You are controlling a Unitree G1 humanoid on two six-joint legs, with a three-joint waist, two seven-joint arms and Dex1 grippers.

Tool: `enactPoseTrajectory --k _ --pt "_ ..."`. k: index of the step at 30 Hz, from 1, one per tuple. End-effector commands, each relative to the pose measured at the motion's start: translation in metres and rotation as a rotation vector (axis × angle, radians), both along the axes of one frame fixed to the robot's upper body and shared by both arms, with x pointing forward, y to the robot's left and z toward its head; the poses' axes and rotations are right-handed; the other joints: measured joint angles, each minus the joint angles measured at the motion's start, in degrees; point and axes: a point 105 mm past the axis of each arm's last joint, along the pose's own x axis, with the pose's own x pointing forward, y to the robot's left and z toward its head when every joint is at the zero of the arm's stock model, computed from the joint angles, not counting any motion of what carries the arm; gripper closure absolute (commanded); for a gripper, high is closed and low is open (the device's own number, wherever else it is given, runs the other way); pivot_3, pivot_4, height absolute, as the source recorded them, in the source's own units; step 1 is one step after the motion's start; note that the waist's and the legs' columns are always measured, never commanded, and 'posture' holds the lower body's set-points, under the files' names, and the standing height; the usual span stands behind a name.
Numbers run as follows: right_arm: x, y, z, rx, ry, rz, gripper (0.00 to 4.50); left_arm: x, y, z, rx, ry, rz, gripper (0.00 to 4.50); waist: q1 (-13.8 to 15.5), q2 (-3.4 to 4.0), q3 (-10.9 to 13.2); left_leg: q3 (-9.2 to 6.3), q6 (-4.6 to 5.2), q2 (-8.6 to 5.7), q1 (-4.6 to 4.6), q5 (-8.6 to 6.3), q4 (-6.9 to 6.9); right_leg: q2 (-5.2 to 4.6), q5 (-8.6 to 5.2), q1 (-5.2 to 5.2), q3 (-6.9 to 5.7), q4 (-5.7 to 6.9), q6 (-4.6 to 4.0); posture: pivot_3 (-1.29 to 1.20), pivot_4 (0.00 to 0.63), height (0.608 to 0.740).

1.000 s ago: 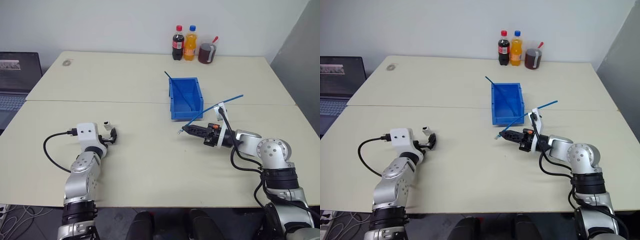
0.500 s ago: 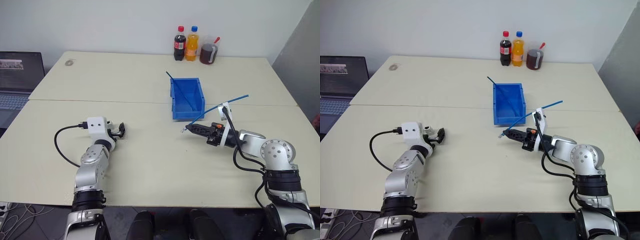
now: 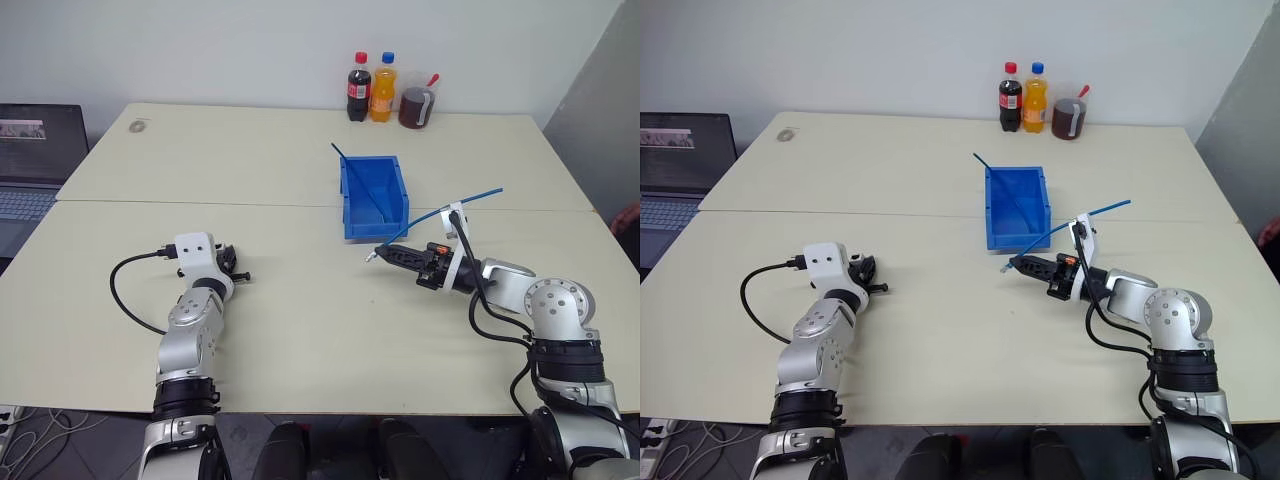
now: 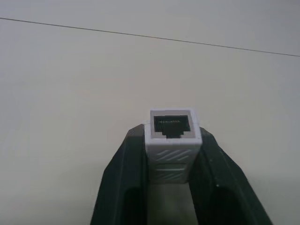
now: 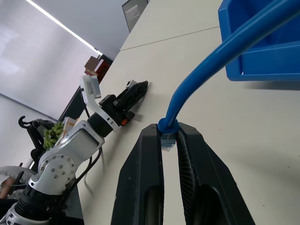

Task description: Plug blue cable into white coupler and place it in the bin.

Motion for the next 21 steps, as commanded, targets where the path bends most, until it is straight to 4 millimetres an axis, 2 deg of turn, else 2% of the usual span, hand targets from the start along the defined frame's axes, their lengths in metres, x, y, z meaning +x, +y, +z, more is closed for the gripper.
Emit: enactPoseTrajectory --k 1,3,5,7,9,11,13,17,21 --pt "0.002 -0.002 0.016 0.002 -0.069 -0.012 4.34 -0.002 -0.003 -0.011 0.013 0.060 -0.075 3.70 0.0 0.00 0.0 0.00 0.00 0.00 0.00 0.00 0.00 0.00 0.00 0.00 0.00 0.00 0.00 0.00 0.150 0.740" --pt "0.003 -0.004 0.018 -0.008 -0.082 -0.018 4.34 0.001 -0.016 -0.007 0.066 0.064 -0.199 3.70 0.0 0.00 0.0 0.01 0.00 0.00 0.00 0.00 0.00 0.01 0.00 0.00 -0.01 0.01 0.00 0.00 0.150 0.740" --pt "0.006 -0.005 0.024 -0.085 -0.178 -0.032 4.34 -0.008 -0.065 -0.001 0.178 0.052 -0.585 3.70 0.1 0.01 0.0 0.01 0.00 0.00 0.00 0.00 0.00 0.04 0.00 0.00 -0.07 0.02 0.00 0.00 0.150 0.740" --pt "0.007 0.000 0.031 -0.196 -0.311 -0.006 4.34 -0.033 -0.107 0.001 0.255 0.047 -0.979 3.70 0.2 0.04 0.0 0.02 -0.01 -0.06 -0.04 0.01 0.00 0.01 -0.01 -0.02 -0.15 0.00 0.00 0.00 0.150 0.740" --pt "0.005 0.009 0.034 -0.287 -0.424 0.049 4.34 -0.054 -0.129 0.000 0.321 0.051 -1.248 3.70 0.1 0.06 0.0 0.10 -0.02 -0.10 -0.09 0.00 0.00 -0.04 -0.01 -0.06 -0.13 -0.09 -0.01 0.00 0.150 0.740" --pt "0.003 0.019 0.035 -0.369 -0.538 0.101 4.34 -0.063 -0.140 -0.007 0.400 0.055 -1.430 3.70 -0.1 0.05 0.0 0.20 -0.02 -0.09 -0.12 0.00 -0.03 -0.06 0.00 -0.09 -0.06 -0.19 -0.01 0.00 0.150 0.740" --pt "-0.003 0.029 0.032 -0.414 -0.612 0.167 4.34 -0.061 -0.147 -0.012 0.421 0.062 -1.522 3.70 -0.1 0.05 0.0 0.17 -0.02 -0.07 -0.16 0.00 -0.04 0.01 0.00 -0.14 -0.09 -0.19 -0.01 0.00 0.150 0.740" --pt "-0.024 0.046 0.021 -0.437 -0.667 0.293 4.34 -0.047 -0.156 -0.019 0.463 0.060 -1.601 3.70 0.1 0.05 0.0 -0.03 -0.01 -0.04 -0.28 0.00 0.03 0.32 -0.01 -0.26 -0.26 -0.06 -0.05 0.00 0.150 0.740" --pt "-0.033 0.055 0.007 -0.482 -0.704 0.336 4.34 -0.048 -0.165 -0.021 0.445 0.043 -1.677 3.70 0.2 0.06 0.0 -0.14 0.00 -0.04 -0.58 -0.01 0.40 0.33 -0.01 -0.38 -0.41 0.05 -0.05 0.00 0.150 0.740"
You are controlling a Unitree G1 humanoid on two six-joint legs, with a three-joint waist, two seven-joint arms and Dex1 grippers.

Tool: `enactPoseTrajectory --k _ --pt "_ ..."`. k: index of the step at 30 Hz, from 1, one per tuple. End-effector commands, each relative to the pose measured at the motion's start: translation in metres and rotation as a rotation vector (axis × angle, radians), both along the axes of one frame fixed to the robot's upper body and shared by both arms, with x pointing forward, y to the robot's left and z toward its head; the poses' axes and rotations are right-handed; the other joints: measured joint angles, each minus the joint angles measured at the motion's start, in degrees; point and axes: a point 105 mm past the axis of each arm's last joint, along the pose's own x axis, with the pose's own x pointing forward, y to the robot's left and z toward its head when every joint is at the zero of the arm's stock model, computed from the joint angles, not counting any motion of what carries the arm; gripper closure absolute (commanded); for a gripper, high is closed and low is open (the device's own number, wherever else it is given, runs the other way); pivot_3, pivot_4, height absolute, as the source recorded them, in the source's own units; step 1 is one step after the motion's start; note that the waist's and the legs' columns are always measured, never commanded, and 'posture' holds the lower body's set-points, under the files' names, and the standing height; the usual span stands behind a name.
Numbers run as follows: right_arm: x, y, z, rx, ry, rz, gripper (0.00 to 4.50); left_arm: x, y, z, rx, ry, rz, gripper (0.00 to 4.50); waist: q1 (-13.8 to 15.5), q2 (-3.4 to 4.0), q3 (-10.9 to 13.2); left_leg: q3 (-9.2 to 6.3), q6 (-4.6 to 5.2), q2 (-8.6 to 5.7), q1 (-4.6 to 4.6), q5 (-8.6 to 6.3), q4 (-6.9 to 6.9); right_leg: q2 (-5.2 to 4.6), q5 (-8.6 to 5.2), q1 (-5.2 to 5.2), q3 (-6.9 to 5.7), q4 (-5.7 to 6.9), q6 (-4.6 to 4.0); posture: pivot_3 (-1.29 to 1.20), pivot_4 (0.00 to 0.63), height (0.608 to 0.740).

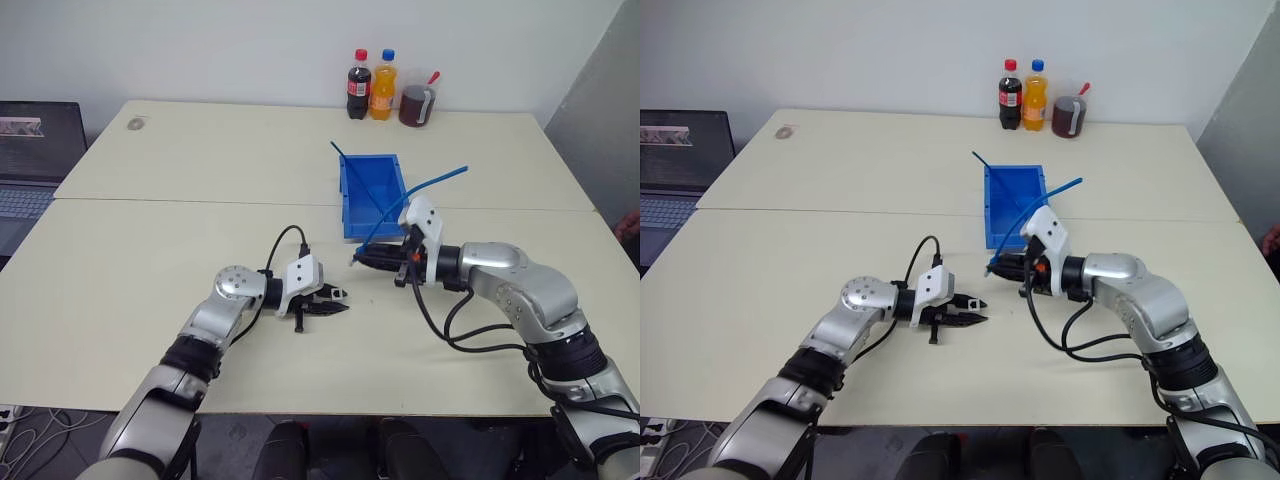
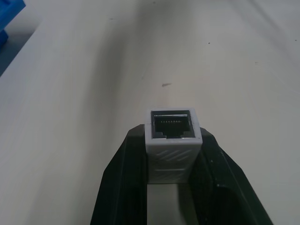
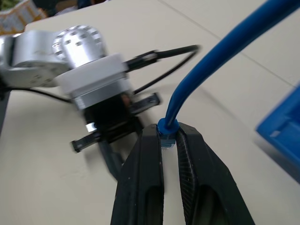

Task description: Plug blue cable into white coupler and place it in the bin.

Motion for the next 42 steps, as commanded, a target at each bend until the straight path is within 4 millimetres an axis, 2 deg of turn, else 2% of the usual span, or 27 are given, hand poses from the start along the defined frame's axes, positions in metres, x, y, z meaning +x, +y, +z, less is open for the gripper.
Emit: enactPoseTrajectory --k 1,17,26,42 --pt "-0.009 0.008 0.001 -0.029 -0.080 0.052 4.34 -0.008 -0.006 -0.014 0.025 0.032 -0.078 3.70 0.0 0.00 0.0 0.01 0.00 0.00 -0.03 0.00 0.05 -0.03 0.01 0.00 0.01 0.00 0.01 0.00 0.150 0.740" --pt "-0.007 0.002 -0.034 -0.179 -0.073 0.119 4.34 -0.014 -0.014 -0.011 -0.018 0.033 -0.111 3.70 -0.1 0.01 0.0 -0.06 0.00 0.00 -0.01 0.00 0.12 -0.04 0.03 0.04 -0.04 0.03 0.03 0.00 0.150 0.740" --pt "0.004 -0.003 -0.037 -0.222 -0.090 0.139 4.34 -0.019 -0.015 -0.009 -0.033 0.044 -0.106 3.70 -0.1 0.01 0.0 -0.10 0.00 0.02 0.03 0.00 0.12 -0.04 0.03 0.09 -0.08 0.04 0.03 0.00 0.150 0.740" --pt "0.010 -0.015 -0.041 -0.335 -0.084 0.251 4.34 -0.019 -0.013 -0.007 -0.034 0.037 -0.087 3.70 -0.1 0.05 0.0 -0.31 0.00 0.03 0.11 0.00 0.15 -0.12 0.04 0.29 -0.33 0.05 0.01 0.00 0.150 0.740"
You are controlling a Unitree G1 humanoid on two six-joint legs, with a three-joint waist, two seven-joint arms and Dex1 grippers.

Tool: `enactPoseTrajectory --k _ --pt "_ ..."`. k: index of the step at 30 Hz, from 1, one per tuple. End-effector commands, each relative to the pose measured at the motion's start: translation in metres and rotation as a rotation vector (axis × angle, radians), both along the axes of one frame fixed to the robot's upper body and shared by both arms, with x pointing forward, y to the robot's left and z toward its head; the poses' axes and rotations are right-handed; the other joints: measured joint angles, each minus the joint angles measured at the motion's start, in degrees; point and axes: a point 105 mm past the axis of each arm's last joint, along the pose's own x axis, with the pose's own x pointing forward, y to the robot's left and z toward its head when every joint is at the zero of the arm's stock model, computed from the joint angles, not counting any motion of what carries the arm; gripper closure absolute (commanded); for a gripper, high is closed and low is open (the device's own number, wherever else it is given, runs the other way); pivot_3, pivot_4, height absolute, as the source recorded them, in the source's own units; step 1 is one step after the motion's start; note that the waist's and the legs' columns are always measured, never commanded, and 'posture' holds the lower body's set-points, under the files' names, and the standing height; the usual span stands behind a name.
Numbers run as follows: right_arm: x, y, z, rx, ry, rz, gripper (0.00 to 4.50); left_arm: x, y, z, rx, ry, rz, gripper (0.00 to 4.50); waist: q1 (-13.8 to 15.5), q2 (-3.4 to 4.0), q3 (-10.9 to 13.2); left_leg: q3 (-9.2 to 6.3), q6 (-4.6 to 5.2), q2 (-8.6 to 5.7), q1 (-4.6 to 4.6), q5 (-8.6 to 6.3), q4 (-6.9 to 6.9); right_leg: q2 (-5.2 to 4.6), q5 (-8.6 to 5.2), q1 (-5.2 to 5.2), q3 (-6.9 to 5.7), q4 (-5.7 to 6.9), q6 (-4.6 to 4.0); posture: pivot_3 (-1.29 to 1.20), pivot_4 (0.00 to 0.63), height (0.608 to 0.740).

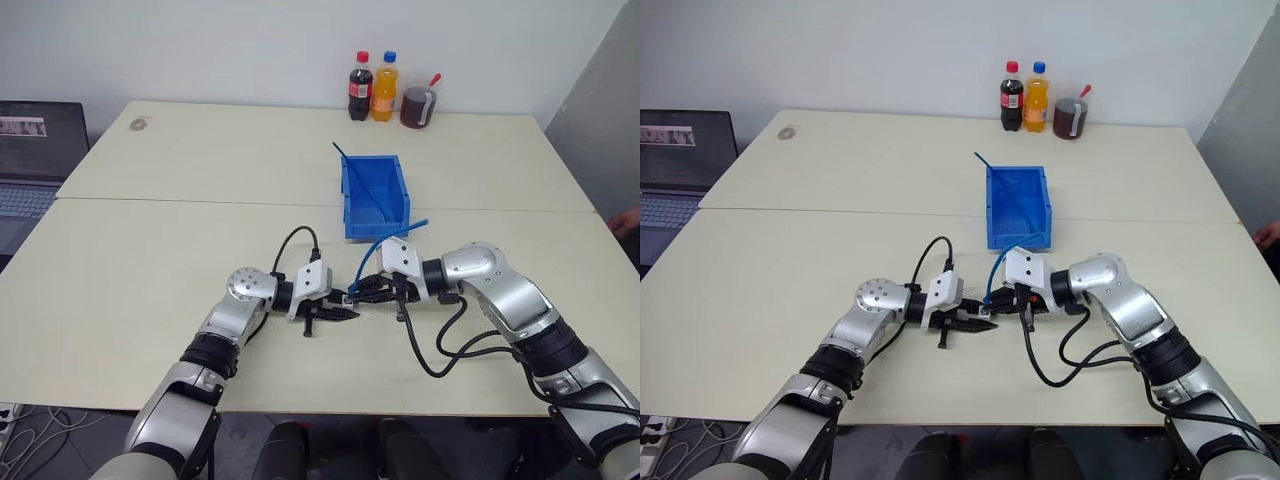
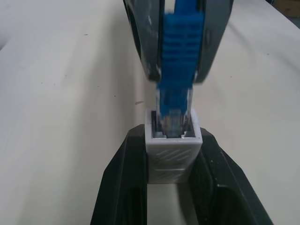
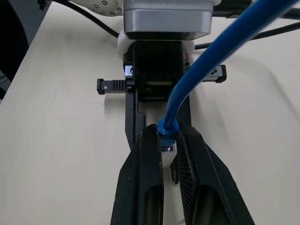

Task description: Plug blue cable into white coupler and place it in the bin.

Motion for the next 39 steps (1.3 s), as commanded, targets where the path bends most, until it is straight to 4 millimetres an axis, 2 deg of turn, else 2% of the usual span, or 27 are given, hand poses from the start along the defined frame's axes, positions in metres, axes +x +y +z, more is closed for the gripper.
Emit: enactPoseTrajectory --k 1,5,10,15,17,20,24,28,30,32,34,36,39 --pt "0.009 -0.012 -0.008 -0.070 -0.005 -0.033 4.34 -0.006 -0.003 -0.001 0.011 -0.002 -0.030 3.70 0.0 0.01 0.0 -0.02 0.00 0.00 0.00 0.00 0.01 0.00 0.00 0.02 -0.02 0.00 0.00 0.00 0.150 0.740" --pt "0.009 -0.006 -0.013 -0.077 -0.013 -0.030 4.34 -0.005 -0.003 -0.001 0.010 -0.002 -0.024 3.70 0.0 0.02 0.0 -0.07 0.00 0.01 0.00 0.00 0.02 -0.03 0.00 0.03 -0.07 0.00 0.00 0.00 0.150 0.740" --pt "-0.002 0.003 -0.034 -0.095 0.031 -0.020 4.34 -0.003 -0.005 0.002 -0.002 -0.005 -0.014 3.70 -0.1 0.10 -0.1 -0.11 0.00 0.00 0.14 0.00 0.02 0.00 0.02 0.17 -0.12 0.02 -0.04 0.00 0.150 0.740" --pt "0.000 -0.004 -0.053 -0.129 0.061 -0.051 4.34 0.000 -0.006 0.005 -0.012 -0.014 0.004 3.70 -0.3 0.26 -0.2 -0.09 0.00 -0.02 0.57 0.00 -0.02 0.09 0.00 0.55 -0.10 0.01 -0.10 0.00 0.150 0.740" --pt "0.005 -0.006 -0.050 -0.106 0.068 -0.084 4.34 0.001 -0.005 0.008 -0.027 -0.010 0.018 3.14 -0.3 0.26 -0.2 -0.09 0.00 0.01 0.73 0.00 -0.03 0.13 -0.02 0.67 -0.11 0.02 -0.11 0.00 0.150 0.740" --pt "0.013 -0.008 -0.033 -0.011 0.109 -0.163 4.34 -0.001 -0.001 0.017 -0.059 -0.004 0.035 2.62 -0.3 0.28 -0.3 -0.10 0.00 0.01 0.97 0.00 -0.04 0.14 -0.08 0.93 -0.11 0.01 -0.08 0.00 0.150 0.740" --pt "0.021 -0.009 0.003 0.175 0.214 -0.279 4.34 0.003 0.012 0.034 -0.118 -0.025 0.144 1.72 -0.4 0.31 -0.3 -0.12 0.00 0.12 0.95 0.00 -0.04 0.17 -0.01 0.90 -0.09 0.04 -0.20 0.00 0.150 0.740" --pt "0.035 -0.015 0.048 0.355 0.327 -0.363 4.34 0.001 0.031 0.051 -0.177 -0.034 0.283 0.81 -0.4 0.36 -0.2 -0.30 0.00 0.20 0.82 0.00 -0.06 0.10 -0.02 0.76 -0.07 0.05 -0.24 0.00 0.150 0.740" --pt "0.056 -0.022 0.074 0.450 0.386 -0.431 4.34 0.001 0.041 0.062 -0.212 -0.071 0.376 0.39 -0.8 0.42 -0.2 -0.39 0.00 0.20 0.75 0.00 -0.11 0.04 -0.01 0.64 0.00 0.05 -0.23 0.00 0.150 0.740" --pt "0.077 -0.028 0.092 0.516 0.434 -0.500 4.34 0.001 0.048 0.074 -0.255 -0.101 0.462 0.03 -0.8 0.50 -0.1 -0.42 0.00 0.18 0.66 0.00 -0.10 -0.07 -0.01 0.55 -0.03 0.09 -0.23 0.00 0.150 0.740" --pt "0.097 -0.030 0.104 0.548 0.454 -0.555 4.34 0.001 0.052 0.086 -0.303 -0.124 0.534 0.03 -0.8 0.52 -0.1 -0.45 0.00 0.16 0.62 0.00 -0.10 -0.10 -0.01 0.53 -0.08 0.09 -0.23 0.00 0.150 0.740" --pt "0.115 -0.029 0.110 0.546 0.427 -0.606 3.66 -0.001 0.051 0.096 -0.353 -0.138 0.591 0.00 -0.5 0.51 -0.1 -0.41 0.00 0.13 0.62 0.00 -0.14 -0.10 -0.01 0.57 -0.19 0.04 -0.24 0.00 0.150 0.740" --pt "0.135 -0.028 0.108 0.524 0.393 -0.674 3.23 -0.004 0.048 0.098 -0.401 -0.129 0.650 0.00 -0.2 0.51 -0.1 -0.15 0.00 0.10 0.57 0.00 -0.21 -0.13 -0.01 0.52 -0.16 -0.02 -0.24 0.00 0.150 0.740"
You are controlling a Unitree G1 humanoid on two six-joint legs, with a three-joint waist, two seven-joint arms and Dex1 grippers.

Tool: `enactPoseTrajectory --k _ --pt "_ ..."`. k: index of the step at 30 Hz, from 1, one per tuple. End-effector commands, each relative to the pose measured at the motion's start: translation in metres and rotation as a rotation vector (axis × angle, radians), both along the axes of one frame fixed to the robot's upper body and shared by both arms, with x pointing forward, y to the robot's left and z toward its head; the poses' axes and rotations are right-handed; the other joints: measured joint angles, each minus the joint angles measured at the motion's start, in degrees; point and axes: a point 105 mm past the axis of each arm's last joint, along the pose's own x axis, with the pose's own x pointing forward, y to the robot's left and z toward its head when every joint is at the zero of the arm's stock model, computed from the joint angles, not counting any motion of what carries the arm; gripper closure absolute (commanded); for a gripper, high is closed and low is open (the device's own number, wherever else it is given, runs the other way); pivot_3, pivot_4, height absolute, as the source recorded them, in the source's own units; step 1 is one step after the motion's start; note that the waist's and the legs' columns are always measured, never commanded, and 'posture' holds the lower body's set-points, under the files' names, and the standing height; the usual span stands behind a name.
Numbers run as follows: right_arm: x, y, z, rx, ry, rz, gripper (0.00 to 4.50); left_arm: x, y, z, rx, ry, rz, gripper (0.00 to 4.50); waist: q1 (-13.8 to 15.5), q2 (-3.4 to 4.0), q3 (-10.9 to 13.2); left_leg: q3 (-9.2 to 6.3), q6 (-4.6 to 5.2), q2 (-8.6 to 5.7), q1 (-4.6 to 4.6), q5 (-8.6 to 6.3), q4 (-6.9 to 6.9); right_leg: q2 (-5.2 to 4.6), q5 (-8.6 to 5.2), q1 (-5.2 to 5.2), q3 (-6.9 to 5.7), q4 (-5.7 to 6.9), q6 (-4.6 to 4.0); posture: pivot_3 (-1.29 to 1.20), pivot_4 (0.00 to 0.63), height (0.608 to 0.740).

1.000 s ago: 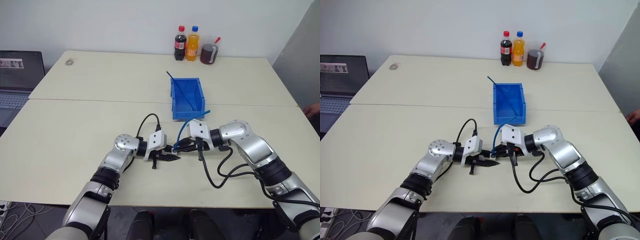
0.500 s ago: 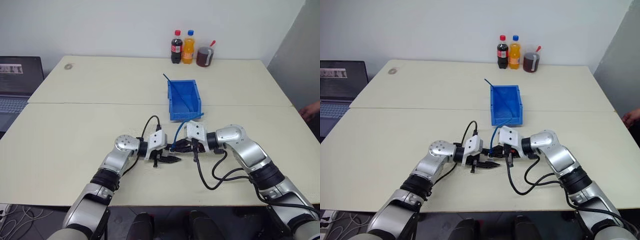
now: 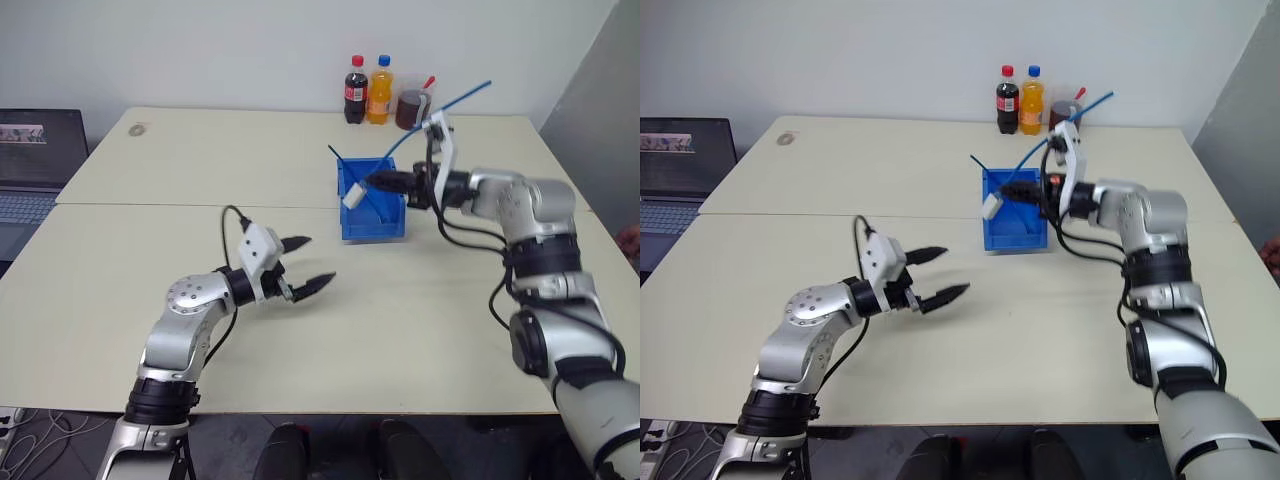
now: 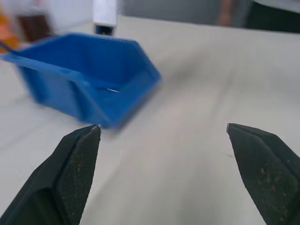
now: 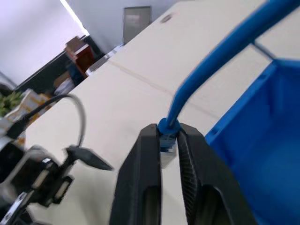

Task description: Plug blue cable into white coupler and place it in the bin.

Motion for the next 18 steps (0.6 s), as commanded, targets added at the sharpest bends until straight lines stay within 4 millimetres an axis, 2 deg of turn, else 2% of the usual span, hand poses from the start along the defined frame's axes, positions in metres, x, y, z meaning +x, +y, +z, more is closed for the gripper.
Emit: enactPoseTrajectory --k 1,3,6,9,14,15,18 --pt "0.024 -0.005 -0.009 -0.044 -0.008 -0.106 3.03 -0.007 -0.006 0.009 -0.062 -0.027 0.054 0.00 0.1 0.00 0.0 0.03 0.00 0.00 -0.08 0.00 0.00 -0.03 0.00 -0.07 0.00 -0.02 0.00 0.00 0.150 0.740" --pt "0.033 -0.009 -0.016 -0.086 -0.013 -0.177 2.64 -0.010 -0.008 0.002 -0.051 -0.018 0.065 0.00 0.1 0.00 0.0 0.10 0.00 -0.02 -0.24 0.00 0.02 -0.11 0.00 -0.18 0.02 -0.03 0.01 0.00 0.150 0.740" --pt "0.039 -0.014 -0.021 -0.126 -0.028 -0.231 2.00 -0.014 -0.006 0.003 -0.067 -0.021 0.099 0.00 0.1 0.01 0.0 0.20 0.00 -0.06 -0.33 0.00 0.02 -0.19 0.00 -0.25 0.10 -0.05 0.02 0.00 0.150 0.740" --pt "0.040 -0.016 -0.020 -0.109 -0.024 -0.245 1.27 -0.015 0.000 0.004 -0.087 -0.020 0.148 0.00 0.1 0.02 0.0 0.21 -0.01 -0.07 -0.61 0.01 0.10 -0.21 0.02 -0.56 0.11 0.04 0.03 0.00 0.150 0.740" --pt "0.044 -0.024 -0.016 -0.127 -0.043 -0.293 0.16 -0.015 0.001 0.002 -0.104 -0.010 0.170 0.00 0.0 0.02 0.0 0.21 -0.01 -0.02 -0.56 0.01 0.09 -0.17 0.02 -0.56 0.10 0.09 0.02 0.00 0.150 0.740" --pt "0.043 -0.024 -0.015 -0.119 -0.037 -0.287 0.04 -0.015 0.000 0.002 -0.105 -0.009 0.167 0.00 0.0 0.02 0.0 0.21 -0.01 -0.02 -0.56 0.01 0.09 -0.16 0.02 -0.56 0.11 0.08 0.02 0.00 0.150 0.740" --pt "0.039 -0.021 -0.005 -0.118 -0.062 -0.233 0.04 -0.012 -0.001 0.005 -0.107 -0.012 0.167 0.00 0.0 0.02 0.0 0.24 -0.01 -0.04 -0.58 0.01 0.09 -0.17 0.02 -0.56 0.12 0.07 0.03 0.00 0.150 0.740"
